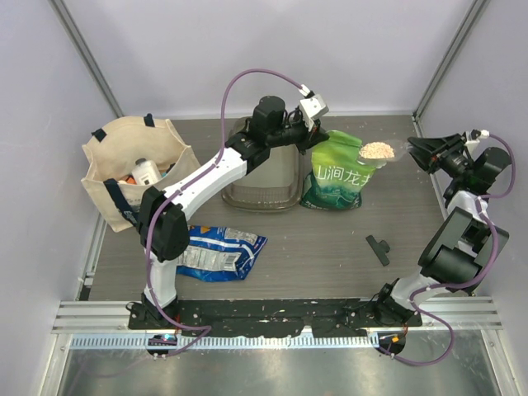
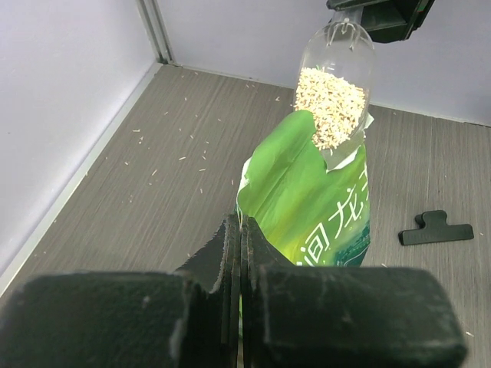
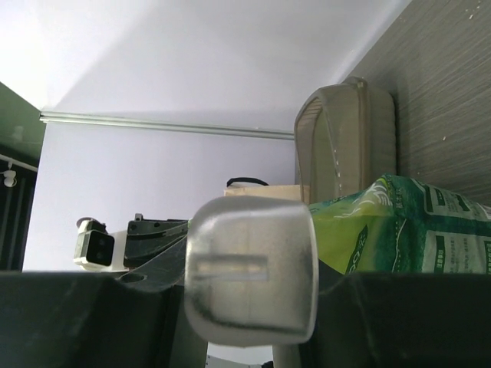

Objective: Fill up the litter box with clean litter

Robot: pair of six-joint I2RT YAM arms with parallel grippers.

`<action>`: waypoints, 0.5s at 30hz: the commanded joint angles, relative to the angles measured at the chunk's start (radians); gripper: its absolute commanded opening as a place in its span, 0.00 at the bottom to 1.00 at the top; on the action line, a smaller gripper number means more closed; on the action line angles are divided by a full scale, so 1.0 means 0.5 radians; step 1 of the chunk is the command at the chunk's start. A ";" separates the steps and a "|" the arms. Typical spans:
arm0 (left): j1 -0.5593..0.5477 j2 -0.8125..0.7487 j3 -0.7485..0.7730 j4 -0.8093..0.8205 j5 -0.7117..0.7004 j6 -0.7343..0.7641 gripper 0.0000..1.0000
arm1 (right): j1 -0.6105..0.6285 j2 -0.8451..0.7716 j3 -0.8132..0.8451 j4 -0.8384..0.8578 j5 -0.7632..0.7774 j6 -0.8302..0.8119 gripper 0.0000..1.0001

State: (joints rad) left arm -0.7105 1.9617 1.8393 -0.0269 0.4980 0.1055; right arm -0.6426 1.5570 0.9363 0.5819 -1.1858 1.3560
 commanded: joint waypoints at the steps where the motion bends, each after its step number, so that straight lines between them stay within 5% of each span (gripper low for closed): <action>1: 0.056 -0.132 0.034 0.121 -0.115 0.053 0.00 | -0.009 -0.025 0.039 0.245 -0.049 0.135 0.01; 8: 0.068 -0.116 0.074 0.124 -0.140 0.059 0.00 | -0.031 -0.015 0.036 0.115 -0.052 0.006 0.01; 15: 0.068 -0.086 0.070 0.127 -0.146 0.044 0.00 | -0.040 -0.015 0.029 0.437 -0.049 0.328 0.01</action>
State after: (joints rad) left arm -0.7101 1.9617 1.8393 -0.0269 0.4721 0.1131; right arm -0.6548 1.5585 0.9363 0.6376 -1.1946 1.4071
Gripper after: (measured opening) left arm 0.013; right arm 0.343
